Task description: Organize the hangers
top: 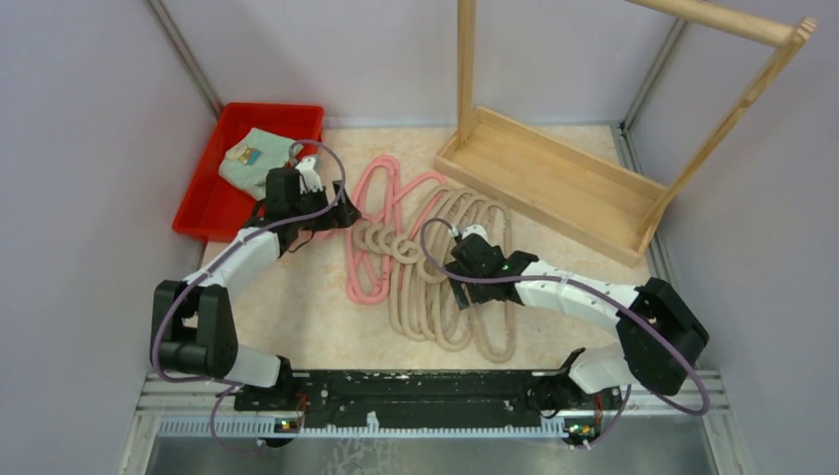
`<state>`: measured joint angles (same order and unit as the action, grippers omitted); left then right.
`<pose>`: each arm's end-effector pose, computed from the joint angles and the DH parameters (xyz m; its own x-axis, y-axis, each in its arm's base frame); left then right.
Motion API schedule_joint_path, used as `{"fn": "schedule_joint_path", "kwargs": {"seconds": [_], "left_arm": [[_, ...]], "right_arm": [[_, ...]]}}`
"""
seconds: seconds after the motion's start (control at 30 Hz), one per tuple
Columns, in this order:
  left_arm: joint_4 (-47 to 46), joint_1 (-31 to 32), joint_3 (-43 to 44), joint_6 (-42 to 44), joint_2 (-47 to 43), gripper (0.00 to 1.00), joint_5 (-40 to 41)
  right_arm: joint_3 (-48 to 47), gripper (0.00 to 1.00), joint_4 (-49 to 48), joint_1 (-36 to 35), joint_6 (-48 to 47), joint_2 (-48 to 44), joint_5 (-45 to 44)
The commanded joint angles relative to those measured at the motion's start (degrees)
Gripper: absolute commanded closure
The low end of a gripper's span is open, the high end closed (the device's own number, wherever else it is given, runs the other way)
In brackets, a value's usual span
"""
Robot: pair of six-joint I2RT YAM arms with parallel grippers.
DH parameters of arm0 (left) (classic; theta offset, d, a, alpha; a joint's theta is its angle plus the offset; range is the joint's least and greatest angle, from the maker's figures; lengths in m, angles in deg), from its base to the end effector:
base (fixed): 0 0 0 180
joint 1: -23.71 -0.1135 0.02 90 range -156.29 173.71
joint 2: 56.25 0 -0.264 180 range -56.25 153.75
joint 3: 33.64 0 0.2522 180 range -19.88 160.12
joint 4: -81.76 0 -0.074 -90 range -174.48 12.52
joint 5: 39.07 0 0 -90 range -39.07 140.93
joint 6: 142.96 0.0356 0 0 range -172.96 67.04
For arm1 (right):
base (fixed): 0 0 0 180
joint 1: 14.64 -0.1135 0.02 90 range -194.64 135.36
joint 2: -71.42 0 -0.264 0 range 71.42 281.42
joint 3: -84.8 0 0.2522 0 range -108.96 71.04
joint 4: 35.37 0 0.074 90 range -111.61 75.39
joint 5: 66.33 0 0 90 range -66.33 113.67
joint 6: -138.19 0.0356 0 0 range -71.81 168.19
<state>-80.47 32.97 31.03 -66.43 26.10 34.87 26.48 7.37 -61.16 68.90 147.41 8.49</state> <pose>0.3076 -0.0601 0.2358 -0.6445 -0.1217 -0.7548 0.2333 0.9088 -0.3458 0.1787 0.1749 0.1989 -0.7759 -0.3222 -0.5424 -0.3602 0.9321 -0.0384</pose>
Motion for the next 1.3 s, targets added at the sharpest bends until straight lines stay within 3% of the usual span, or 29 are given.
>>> {"fn": "schedule_joint_path", "kwargs": {"seconds": [0.0, 0.2, 0.43, 0.53, 0.63, 0.83, 1.0, 1.27], "left_arm": [[-1.0, 0.1, -0.8, -0.3, -1.7, 0.0, 0.2], [-1.1, 0.1, -1.7, 0.0, -2.8, 0.0, 0.4], [-0.9, 0.1, -2.8, 1.2, -4.0, 0.0, 1.7], [-0.8, 0.1, -3.0, 1.7, -4.2, 0.0, 2.2], [-0.8, 0.1, -3.1, 1.9, -4.3, 0.0, 2.1], [-0.3, 0.1, -3.1, 2.8, -4.7, 0.0, 3.2], [-0.1, 0.1, -3.6, 3.2, -4.8, 0.0, 4.0], [-0.1, 0.1, -4.4, 3.7, -5.3, 0.0, 4.8]], "right_arm": [[-0.6, 0.21, -3.0, -2.5, 3.9, 2.7, -0.7], [0.5, 0.3, -4.1, -2.6, 5.8, 4.7, -3.8], [3.3, 0.33, -6.6, -2.6, 6.9, 5.9, -2.9], [4.6, 0.45, -7.8, -2.6, 8.0, 6.5, -2.0], [5.6, 0.5, -8.4, -2.6, 9.0, 7.0, -1.7], [5.6, 0.98, -7.1, -2.6, 9.6, 6.8, -1.8], [1.2, 1.0, -1.4, -2.6, 8.3, 3.6, 0.6], [-11.2, 1.0, 12.2, -2.6, 8.0, -9.3, 4.2]]}}
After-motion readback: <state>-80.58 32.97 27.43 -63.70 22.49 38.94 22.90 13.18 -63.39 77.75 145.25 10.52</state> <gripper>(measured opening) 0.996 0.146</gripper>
